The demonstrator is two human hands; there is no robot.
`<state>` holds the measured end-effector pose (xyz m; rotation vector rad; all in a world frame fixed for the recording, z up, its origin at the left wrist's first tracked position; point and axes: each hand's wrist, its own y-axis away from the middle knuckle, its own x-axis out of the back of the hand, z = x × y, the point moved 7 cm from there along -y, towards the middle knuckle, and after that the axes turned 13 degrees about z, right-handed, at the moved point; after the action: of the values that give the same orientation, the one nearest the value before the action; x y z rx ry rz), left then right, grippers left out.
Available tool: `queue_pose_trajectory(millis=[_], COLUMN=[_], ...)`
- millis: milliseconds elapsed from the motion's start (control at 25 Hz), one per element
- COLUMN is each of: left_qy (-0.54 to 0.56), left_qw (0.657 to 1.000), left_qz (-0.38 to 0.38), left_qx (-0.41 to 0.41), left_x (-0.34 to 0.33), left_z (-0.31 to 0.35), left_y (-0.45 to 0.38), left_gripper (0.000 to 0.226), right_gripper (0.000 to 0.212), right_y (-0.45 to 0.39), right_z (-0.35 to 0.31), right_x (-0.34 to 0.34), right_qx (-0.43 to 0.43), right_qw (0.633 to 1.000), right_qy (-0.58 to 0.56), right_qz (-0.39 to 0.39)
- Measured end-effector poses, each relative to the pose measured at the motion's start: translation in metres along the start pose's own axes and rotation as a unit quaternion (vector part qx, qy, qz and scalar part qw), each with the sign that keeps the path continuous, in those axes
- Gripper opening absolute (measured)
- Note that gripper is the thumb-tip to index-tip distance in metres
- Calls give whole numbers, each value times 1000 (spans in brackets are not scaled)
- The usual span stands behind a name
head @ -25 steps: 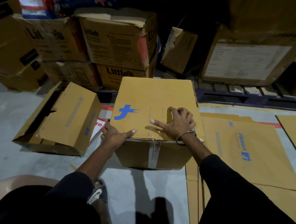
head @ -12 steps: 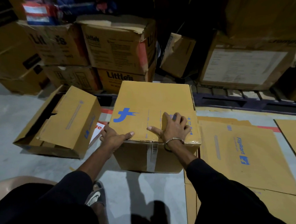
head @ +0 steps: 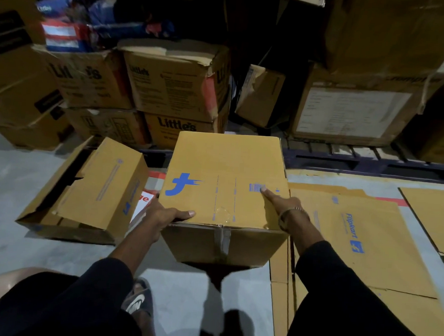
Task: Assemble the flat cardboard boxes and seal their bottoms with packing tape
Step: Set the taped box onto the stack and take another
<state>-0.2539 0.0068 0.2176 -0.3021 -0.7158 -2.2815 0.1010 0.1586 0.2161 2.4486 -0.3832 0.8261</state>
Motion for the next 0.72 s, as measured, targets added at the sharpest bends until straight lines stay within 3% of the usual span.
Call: queue_pose_trajectory(millis=[200,320,440,520,600,720], left_qy=[73,105,79,-8,-80,-70], left_qw=[994,988,990,993,994,996], left_qz=[21,51,97,105,66,21], left_qx=[-75,-100,-61,-51,-16,45], left_x=[16,27,30,21,8,-16], left_z=[-2,-33,-78,-110,-144,-202], left_y=[34,46,47,46,48,39], left_gripper=[73,77,105,106,89,56], right_gripper=[88,68,65,71,73,39], right_y=[31,48,61,53,35,10], right_z=[12,16,29,52,86,148], right_x=[13,15,9,-1,-14,-33], right_qx=[103,146,156,143,100,33], right_qw=[990,976,968,977,990,981], right_qy=[-94,-161,-183,-124,-14,169], right_qz=[0,-18,-77,-102,-102,-90])
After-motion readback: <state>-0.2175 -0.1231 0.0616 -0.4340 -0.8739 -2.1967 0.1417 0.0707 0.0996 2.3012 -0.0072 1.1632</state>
